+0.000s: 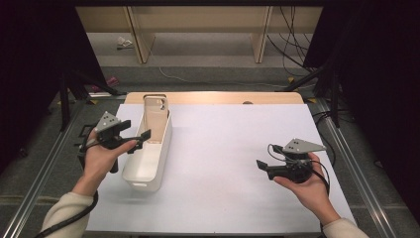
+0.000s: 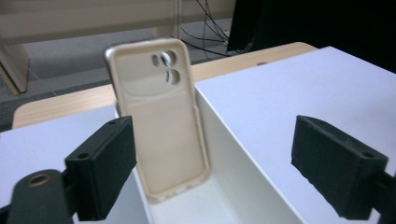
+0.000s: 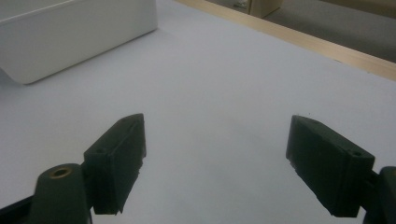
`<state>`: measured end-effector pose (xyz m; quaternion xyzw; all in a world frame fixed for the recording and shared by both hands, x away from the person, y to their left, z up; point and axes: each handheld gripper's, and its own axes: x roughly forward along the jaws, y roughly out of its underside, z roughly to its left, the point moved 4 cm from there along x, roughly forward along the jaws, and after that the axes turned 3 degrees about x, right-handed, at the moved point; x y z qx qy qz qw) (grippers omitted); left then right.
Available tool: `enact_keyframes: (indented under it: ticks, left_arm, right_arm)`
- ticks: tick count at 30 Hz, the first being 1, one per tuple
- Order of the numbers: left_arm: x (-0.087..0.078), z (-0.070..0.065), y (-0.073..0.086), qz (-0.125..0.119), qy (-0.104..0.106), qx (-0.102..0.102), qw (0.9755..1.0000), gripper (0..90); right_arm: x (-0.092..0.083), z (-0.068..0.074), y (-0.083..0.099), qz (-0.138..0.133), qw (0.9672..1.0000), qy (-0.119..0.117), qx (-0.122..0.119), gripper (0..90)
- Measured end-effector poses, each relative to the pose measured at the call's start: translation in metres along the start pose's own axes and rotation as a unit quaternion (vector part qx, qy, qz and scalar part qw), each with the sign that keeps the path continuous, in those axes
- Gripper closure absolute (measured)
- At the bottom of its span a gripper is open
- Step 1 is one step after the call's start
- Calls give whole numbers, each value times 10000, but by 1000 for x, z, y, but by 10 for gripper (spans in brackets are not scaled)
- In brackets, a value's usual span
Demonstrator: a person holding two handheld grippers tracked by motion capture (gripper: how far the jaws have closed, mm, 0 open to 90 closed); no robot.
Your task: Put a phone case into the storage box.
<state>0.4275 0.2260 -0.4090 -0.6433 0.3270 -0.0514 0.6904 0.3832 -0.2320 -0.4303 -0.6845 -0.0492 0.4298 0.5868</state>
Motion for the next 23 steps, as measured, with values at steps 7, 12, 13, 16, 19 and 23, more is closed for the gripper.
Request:
enact_keyframes:
  ticks: [7,12,13,16,19,23]
  left_arm:
    - [-15,-25,15,-73,204,134,9997,114]
    - [-21,-41,30,-212,344,228,9989,110]
    - [-21,-43,33,-239,355,253,9988,109]
    - [-23,-48,40,-303,393,306,9983,103]
    - [-25,-53,43,-314,421,407,9978,102]
    - [-24,-56,43,-330,391,551,9972,102]
  right_arm:
    - [0,0,0,-8,10000,-16,25,208]
    - [-1,0,1,-9,10000,-38,13,206]
    - [-1,0,0,-15,10000,-41,18,206]
    - [0,0,1,-19,10000,-48,25,200]
    - [0,1,1,-12,10000,-68,32,200]
    - [0,1,1,-24,10000,-77,48,197]
